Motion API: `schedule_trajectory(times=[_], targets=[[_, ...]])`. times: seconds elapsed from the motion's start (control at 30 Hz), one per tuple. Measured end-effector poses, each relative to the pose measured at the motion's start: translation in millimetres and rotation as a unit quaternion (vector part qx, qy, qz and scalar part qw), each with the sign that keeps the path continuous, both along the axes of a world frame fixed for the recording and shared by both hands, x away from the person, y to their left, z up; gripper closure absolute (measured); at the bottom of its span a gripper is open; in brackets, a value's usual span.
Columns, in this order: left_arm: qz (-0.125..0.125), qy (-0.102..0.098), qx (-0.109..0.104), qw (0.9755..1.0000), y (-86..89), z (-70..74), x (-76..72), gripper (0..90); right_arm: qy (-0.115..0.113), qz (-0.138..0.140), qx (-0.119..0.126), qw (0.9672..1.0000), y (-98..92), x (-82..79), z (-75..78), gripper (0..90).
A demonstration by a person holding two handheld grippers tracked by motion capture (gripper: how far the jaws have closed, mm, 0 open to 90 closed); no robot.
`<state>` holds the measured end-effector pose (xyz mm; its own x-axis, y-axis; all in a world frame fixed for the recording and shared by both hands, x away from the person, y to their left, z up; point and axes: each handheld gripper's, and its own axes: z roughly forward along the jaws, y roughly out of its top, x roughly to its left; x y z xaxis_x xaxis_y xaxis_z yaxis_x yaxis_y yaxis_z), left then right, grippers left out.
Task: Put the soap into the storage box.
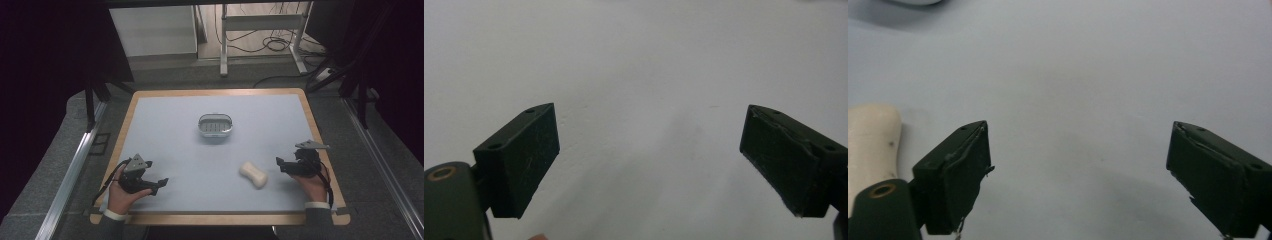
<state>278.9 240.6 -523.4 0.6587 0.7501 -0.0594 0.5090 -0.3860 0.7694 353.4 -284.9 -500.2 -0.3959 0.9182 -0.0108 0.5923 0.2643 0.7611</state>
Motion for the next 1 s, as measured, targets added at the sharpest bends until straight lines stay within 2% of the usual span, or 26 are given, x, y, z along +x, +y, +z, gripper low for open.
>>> schedule_trajectory(times=[0.03,0.1,0.27,0.33,0.7,0.73,0.9,1.0], targets=[[0.0,0.001,0.001,1.0,0.1,-0.1,0.1,9.5,-0.008,-0.003,0.013,0.9999,-1.9,-1.0,0.6,14.3],[-0.001,0.001,-0.001,1.0,0.1,0.2,0.0,9.5,-0.008,-0.001,0.017,0.9998,-3.2,-1.6,1.4,14.3],[-0.003,0.002,0.0,1.0,-0.7,0.4,0.0,9.5,-0.005,0.006,0.015,0.9998,-2.6,-2.8,2.7,14.3],[-0.003,0.003,0.0,1.0,-1.8,-0.5,0.2,9.4,-0.003,0.012,0.003,0.9999,-0.3,-3.0,2.5,15.5],[-0.002,0.004,0.0,1.0,-2.0,-0.9,0.4,9.4,0.0,0.025,0.002,0.9997,-3.4,-5.1,6.7,16.2],[-0.002,0.004,0.001,1.0,-2.3,-1.1,0.5,9.5,0.005,0.037,0.0,0.9993,-1.9,-6.0,8.5,16.2],[-0.003,0.008,0.006,0.9999,-3.2,-3.5,1.8,9.4,0.001,0.046,0.001,0.999,-0.3,-8.3,13.8,17.5],[-0.004,0.007,0.008,0.9999,-2.4,-3.0,1.7,9.4,-0.001,0.058,0.014,0.9982,2.0,-8.8,17.7,17.8]])
